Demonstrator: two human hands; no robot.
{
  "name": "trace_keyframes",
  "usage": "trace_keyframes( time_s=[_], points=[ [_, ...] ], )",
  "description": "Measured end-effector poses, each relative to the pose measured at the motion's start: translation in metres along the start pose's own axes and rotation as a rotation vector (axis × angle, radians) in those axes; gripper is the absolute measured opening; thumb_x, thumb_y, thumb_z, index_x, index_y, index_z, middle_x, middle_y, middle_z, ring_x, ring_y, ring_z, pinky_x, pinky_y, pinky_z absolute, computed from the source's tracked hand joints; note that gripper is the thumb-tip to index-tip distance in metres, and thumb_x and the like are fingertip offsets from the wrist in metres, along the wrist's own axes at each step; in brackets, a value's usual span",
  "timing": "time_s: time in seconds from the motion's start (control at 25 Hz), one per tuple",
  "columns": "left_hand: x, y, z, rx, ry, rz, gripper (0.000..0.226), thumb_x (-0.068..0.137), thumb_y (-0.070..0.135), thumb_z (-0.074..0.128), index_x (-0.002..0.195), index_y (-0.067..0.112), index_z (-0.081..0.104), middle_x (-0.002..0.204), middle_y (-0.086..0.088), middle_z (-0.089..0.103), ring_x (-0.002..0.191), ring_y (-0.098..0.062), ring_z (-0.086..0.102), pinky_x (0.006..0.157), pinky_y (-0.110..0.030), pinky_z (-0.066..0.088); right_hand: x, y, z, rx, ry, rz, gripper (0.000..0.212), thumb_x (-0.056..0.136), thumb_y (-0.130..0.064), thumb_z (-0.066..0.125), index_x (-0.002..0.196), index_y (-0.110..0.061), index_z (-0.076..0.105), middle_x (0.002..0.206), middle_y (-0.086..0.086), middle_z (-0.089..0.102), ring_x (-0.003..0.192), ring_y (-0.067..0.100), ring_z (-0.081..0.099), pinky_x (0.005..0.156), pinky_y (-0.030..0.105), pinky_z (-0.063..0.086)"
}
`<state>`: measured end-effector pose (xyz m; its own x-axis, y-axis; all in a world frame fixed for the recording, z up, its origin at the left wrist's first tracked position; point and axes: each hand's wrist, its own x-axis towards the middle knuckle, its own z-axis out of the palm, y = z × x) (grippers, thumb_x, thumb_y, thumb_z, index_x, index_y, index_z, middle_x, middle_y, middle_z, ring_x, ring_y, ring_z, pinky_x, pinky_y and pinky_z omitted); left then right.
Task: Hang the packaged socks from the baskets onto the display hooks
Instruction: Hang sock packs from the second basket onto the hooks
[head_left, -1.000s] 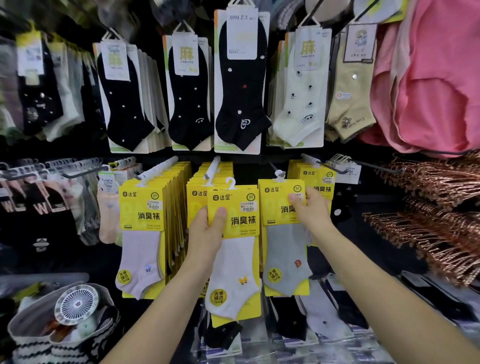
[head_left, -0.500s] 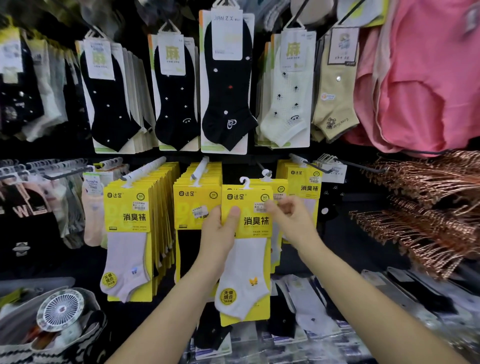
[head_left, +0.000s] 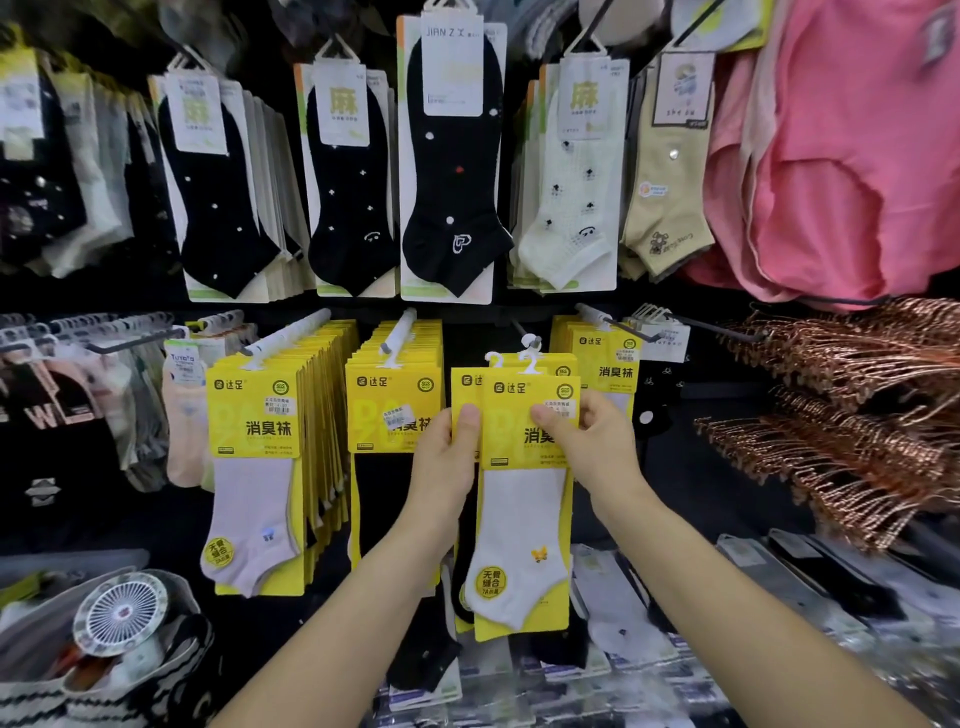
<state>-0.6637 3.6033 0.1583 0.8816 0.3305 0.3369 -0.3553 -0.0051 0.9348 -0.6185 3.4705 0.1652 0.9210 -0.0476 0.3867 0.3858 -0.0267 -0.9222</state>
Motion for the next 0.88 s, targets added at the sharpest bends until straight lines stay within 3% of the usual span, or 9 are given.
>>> trace_keyframes(
  time_s=[0.08, 0.2, 0.32, 0.44, 0.52, 0.68, 0.8, 0.88],
  points=[
    [0.001, -0.002, -0.009, 0.031, 0.030, 0.032, 0.018, 0.099, 0.029, 0.042, 0.102, 0.025, 0.059, 0.112, 0.002, 0.066, 0.102, -0.008, 0.060, 0.089, -0.028, 0.049, 0.002, 0.002, -0.007, 0.041, -0.010, 0.024, 0.006, 0.086, -0.020, 0.065, 0.089, -0.020, 0.060, 0.094, 0.000, 0.069, 0.085, 0.009, 0.065, 0.071, 0.024, 0.055],
    [0.004, -0.004, -0.025, 0.024, 0.082, 0.033, 0.020, 0.100, 0.024, 0.040, 0.108, 0.026, 0.058, 0.114, 0.002, 0.065, 0.107, -0.013, 0.059, 0.094, -0.033, 0.047, 0.013, 0.004, -0.019, 0.036, 0.051, 0.024, 0.009, 0.091, -0.020, 0.058, 0.096, -0.014, 0.060, 0.102, 0.007, 0.068, 0.096, 0.018, 0.064, 0.083, 0.034, 0.054],
    [0.006, -0.005, -0.039, 0.014, 0.122, 0.004, 0.024, 0.099, 0.023, 0.041, 0.114, 0.017, 0.058, 0.115, -0.004, 0.065, 0.107, -0.019, 0.061, 0.093, -0.039, 0.049, 0.028, 0.001, -0.023, 0.034, 0.097, -0.005, 0.005, 0.092, -0.018, 0.057, 0.088, -0.018, 0.059, 0.104, 0.011, 0.067, 0.089, 0.016, 0.065, 0.074, 0.027, 0.056],
    [0.006, -0.008, -0.052, 0.045, 0.140, -0.006, 0.025, 0.099, 0.025, 0.042, 0.113, 0.014, 0.059, 0.113, -0.007, 0.066, 0.104, -0.020, 0.063, 0.092, -0.041, 0.050, 0.039, 0.003, -0.012, -0.016, 0.021, -0.011, 0.003, 0.091, -0.022, 0.059, 0.088, -0.023, 0.058, 0.105, 0.009, 0.067, 0.100, 0.022, 0.063, 0.087, 0.045, 0.053],
    [0.002, -0.009, -0.056, 0.045, 0.123, 0.009, 0.022, 0.098, 0.026, 0.043, 0.110, 0.019, 0.060, 0.109, -0.003, 0.068, 0.100, -0.016, 0.065, 0.085, -0.035, 0.052, 0.042, 0.006, -0.003, -0.071, 0.021, -0.016, 0.008, 0.090, -0.022, 0.060, 0.084, -0.025, 0.056, 0.097, 0.004, 0.066, 0.096, 0.021, 0.063, 0.087, 0.049, 0.052],
    [-0.001, -0.009, -0.054, 0.064, 0.086, 0.012, 0.018, 0.098, 0.025, 0.043, 0.097, 0.030, 0.061, 0.104, 0.005, 0.069, 0.096, -0.009, 0.065, 0.079, -0.028, 0.052, 0.050, 0.014, 0.005, -0.093, 0.038, 0.028, 0.005, 0.090, -0.022, 0.061, 0.090, -0.018, 0.058, 0.096, 0.004, 0.067, 0.096, 0.025, 0.064, 0.087, 0.049, 0.052],
    [-0.002, -0.010, -0.048, 0.072, 0.057, 0.013, 0.017, 0.098, 0.025, 0.044, 0.097, 0.029, 0.061, 0.106, 0.003, 0.069, 0.098, -0.011, 0.065, 0.083, -0.030, 0.052, 0.051, 0.018, 0.005, -0.135, 0.062, 0.055, 0.022, 0.089, -0.026, 0.062, 0.105, -0.012, 0.057, 0.097, 0.002, 0.062, 0.098, 0.024, 0.061, 0.086, 0.042, 0.051],
    [-0.002, -0.011, -0.044, 0.064, 0.045, 0.019, 0.017, 0.098, 0.026, 0.044, 0.097, 0.029, 0.061, 0.105, 0.004, 0.069, 0.098, -0.012, 0.065, 0.084, -0.032, 0.052, 0.044, 0.018, 0.001, -0.253, 0.175, 0.024, 0.035, 0.088, -0.033, 0.062, 0.115, -0.013, 0.051, 0.101, -0.001, 0.056, 0.095, 0.017, 0.057, 0.078, 0.032, 0.047]
  ],
)
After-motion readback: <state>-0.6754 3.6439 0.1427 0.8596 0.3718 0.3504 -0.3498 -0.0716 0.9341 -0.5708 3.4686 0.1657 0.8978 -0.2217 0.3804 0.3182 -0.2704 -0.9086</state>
